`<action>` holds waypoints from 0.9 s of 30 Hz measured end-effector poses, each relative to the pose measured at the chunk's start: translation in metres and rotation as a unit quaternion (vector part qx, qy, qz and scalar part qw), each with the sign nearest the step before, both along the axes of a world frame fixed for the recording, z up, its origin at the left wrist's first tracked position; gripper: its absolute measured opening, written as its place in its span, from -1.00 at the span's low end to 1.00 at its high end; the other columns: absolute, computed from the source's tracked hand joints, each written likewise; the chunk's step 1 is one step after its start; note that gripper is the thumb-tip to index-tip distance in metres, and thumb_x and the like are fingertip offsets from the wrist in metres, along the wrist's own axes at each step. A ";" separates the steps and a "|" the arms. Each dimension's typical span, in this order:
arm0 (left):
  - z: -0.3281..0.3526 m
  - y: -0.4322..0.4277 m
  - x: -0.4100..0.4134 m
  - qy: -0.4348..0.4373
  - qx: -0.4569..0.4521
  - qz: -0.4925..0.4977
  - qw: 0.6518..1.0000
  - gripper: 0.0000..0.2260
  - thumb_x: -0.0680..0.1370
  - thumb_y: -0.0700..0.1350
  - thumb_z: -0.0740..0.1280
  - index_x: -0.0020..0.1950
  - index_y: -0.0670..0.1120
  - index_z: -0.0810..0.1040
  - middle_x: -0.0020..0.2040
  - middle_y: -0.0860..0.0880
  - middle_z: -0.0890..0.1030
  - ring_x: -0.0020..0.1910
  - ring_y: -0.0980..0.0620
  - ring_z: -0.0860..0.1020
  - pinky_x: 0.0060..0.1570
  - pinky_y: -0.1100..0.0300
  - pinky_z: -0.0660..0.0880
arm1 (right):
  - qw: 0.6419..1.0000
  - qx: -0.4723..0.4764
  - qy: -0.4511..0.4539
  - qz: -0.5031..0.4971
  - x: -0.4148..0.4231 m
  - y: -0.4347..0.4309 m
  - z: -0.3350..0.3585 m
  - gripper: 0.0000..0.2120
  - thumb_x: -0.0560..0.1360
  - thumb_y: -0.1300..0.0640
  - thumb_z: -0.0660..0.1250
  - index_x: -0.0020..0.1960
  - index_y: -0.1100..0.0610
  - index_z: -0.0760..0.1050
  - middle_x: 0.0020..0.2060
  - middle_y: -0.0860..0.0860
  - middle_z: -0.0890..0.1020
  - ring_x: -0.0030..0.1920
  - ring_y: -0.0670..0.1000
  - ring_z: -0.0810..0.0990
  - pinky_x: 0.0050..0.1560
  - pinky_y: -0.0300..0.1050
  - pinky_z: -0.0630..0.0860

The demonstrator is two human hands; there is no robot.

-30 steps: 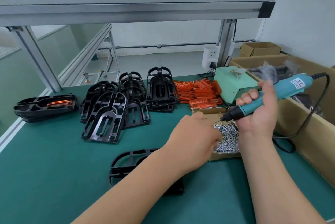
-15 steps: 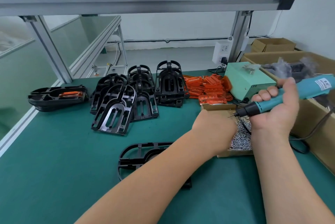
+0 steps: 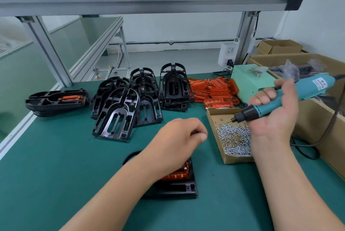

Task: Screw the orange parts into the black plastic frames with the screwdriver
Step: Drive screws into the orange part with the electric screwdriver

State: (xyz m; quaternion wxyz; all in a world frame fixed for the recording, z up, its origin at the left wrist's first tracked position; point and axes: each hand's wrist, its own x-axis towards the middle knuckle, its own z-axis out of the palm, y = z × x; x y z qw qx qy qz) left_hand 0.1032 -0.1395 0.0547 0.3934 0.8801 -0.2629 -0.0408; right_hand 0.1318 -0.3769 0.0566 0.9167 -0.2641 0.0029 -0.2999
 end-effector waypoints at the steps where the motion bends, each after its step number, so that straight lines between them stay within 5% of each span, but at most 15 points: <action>1: -0.002 0.009 -0.003 0.000 -0.001 0.013 1.000 -0.92 0.65 0.03 0.33 -0.04 0.16 0.58 -0.11 0.17 0.60 -0.02 0.26 0.50 -0.08 0.22 0.44 | 1.000 -0.008 -0.007 0.014 -0.001 0.006 0.001 -0.84 0.69 0.01 0.33 0.00 0.07 0.49 -0.32 -0.07 0.42 -0.38 -0.11 0.39 -0.32 -0.24 0.41; 11: -0.020 0.026 -0.015 0.021 -0.033 0.041 0.998 -0.91 0.62 0.09 0.38 0.01 0.34 0.60 -0.02 0.14 0.64 0.00 0.21 0.59 0.05 0.21 0.53 | 0.986 -0.084 -0.056 0.130 -0.014 0.060 0.006 -0.80 0.71 -0.02 0.23 0.00 0.06 0.50 -0.36 -0.07 0.40 -0.42 -0.12 0.35 -0.36 -0.23 0.38; 16: -0.021 0.027 -0.012 0.066 -0.063 0.041 0.995 -0.93 0.60 0.07 0.41 0.01 0.29 0.64 -0.14 0.21 0.66 -0.24 0.20 0.57 -0.14 0.21 0.55 | 0.987 -0.086 -0.051 0.125 -0.017 0.062 0.008 -0.81 0.72 0.00 0.20 0.00 0.07 0.47 -0.36 -0.07 0.38 -0.42 -0.12 0.34 -0.35 -0.23 0.38; 21: -0.021 0.030 -0.009 0.072 -0.084 0.050 0.993 -0.89 0.61 0.02 0.44 0.02 0.28 0.65 -0.11 0.21 0.68 -0.16 0.18 0.63 -0.11 0.27 0.57 | 0.986 -0.086 -0.056 0.132 -0.019 0.066 0.008 -0.80 0.72 0.00 0.19 0.00 0.07 0.48 -0.36 -0.07 0.39 -0.43 -0.12 0.35 -0.36 -0.23 0.38; 27: -0.022 0.030 -0.008 0.080 -0.103 0.036 0.991 -0.86 0.60 -0.04 0.46 -0.01 0.24 0.66 -0.20 0.23 0.66 -0.29 0.28 0.53 -0.24 0.45 0.41 | 0.985 -0.089 -0.055 0.134 -0.020 0.068 0.008 -0.78 0.73 0.00 0.17 0.00 0.08 0.48 -0.36 -0.06 0.40 -0.43 -0.11 0.36 -0.36 -0.22 0.37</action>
